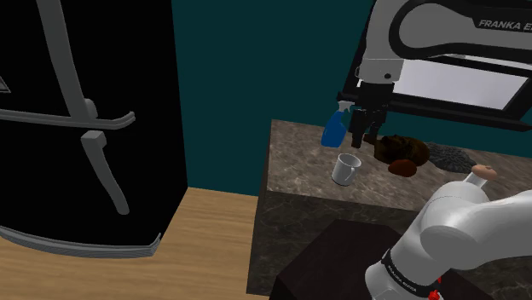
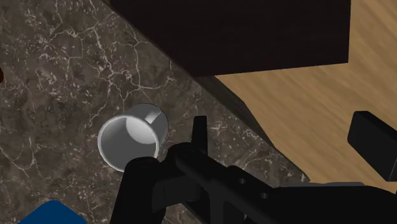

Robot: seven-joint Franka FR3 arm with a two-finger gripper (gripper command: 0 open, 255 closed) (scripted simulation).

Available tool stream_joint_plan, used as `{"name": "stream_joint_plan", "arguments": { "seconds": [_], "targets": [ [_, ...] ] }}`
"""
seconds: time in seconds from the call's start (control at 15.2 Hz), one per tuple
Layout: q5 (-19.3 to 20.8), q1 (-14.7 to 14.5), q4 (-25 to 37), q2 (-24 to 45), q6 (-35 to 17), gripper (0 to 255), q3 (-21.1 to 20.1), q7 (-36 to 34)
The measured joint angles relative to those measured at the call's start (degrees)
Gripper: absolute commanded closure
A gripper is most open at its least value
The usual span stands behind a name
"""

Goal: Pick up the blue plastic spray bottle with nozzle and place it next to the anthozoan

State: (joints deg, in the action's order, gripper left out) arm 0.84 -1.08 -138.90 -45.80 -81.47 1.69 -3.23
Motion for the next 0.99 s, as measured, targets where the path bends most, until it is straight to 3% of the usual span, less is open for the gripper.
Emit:
{"name": "stream_joint_plan", "arguments": {
  "seconds": [0.33, 0.99],
  "targets": [
    [3.57, 0.41, -3.12, -2.75, -3.52, 0, 4.84, 7.06],
    [13.90, 0.50, -5.52, -0.77, -18.86, 0, 24.46, 31.99]
  ]
}}
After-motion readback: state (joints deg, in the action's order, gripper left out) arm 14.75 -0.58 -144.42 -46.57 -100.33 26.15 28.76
